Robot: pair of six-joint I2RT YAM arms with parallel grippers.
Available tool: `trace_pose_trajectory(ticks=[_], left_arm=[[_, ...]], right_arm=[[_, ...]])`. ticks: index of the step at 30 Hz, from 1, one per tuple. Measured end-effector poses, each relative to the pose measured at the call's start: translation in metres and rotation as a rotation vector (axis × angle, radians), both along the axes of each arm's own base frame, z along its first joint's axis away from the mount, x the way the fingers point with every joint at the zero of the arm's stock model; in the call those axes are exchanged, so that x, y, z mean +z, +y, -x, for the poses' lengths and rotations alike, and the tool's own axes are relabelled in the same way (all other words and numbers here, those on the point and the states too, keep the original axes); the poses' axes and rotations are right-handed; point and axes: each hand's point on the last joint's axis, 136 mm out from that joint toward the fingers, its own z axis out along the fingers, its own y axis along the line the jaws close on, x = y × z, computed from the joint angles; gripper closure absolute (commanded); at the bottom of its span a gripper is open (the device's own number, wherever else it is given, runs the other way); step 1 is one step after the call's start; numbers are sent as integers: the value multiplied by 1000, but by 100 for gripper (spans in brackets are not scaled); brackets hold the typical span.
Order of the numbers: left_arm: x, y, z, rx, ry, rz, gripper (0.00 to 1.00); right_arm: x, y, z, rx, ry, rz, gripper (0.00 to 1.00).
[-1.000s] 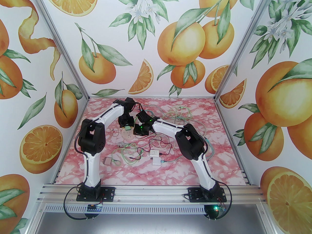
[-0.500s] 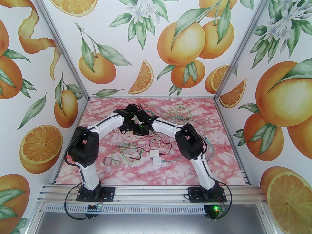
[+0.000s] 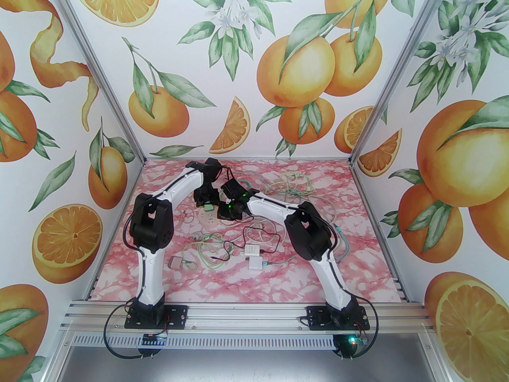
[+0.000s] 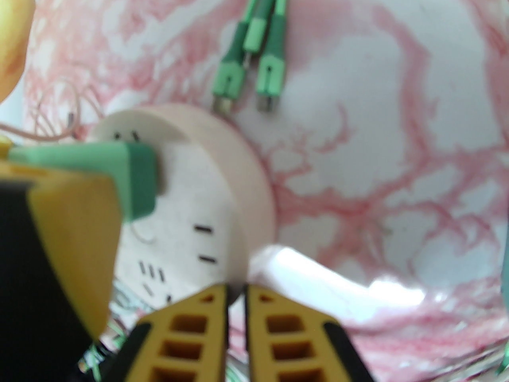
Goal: Pull the plug off the socket
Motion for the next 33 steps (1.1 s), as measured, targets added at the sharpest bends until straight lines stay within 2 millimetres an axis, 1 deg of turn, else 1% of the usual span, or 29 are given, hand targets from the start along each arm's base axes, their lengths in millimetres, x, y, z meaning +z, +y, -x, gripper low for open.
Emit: trace_pose_trajectory(ticks=[4, 5, 6, 9, 11, 13, 17, 20, 27, 33], left_arm=[[-2, -2, 2, 4, -20, -3, 90], [-2, -1, 7, 13, -39, -12, 90], [0, -1, 13, 20, -65, -28, 90], [9, -6, 24, 33, -161, -68, 90], [10, -8, 31, 40, -210, -85, 90], [11, -7, 33, 61, -235, -75, 90], [11, -6, 32, 71, -243, -73, 90], [12, -6, 30, 67, -212, -82, 90], [5, 0, 10, 50, -74, -45, 90], [1, 4, 11, 75, -53, -26, 91]], right_arm=[[0, 0, 0, 0, -3, 1, 86], [0, 0, -1, -1, -5, 1, 86], [0, 1, -1, -1, -4, 1, 86], [-1, -1, 3, 6, 14, 6, 86], [-1, -2, 6, 15, 23, 10, 86], [-1, -1, 8, 21, 26, 9, 86], [-1, 0, 9, 25, 26, 9, 86], [-1, 1, 10, 28, 30, 5, 86], [-1, 2, 7, 23, 11, -1, 85], [2, 4, 4, 28, -13, -16, 79]])
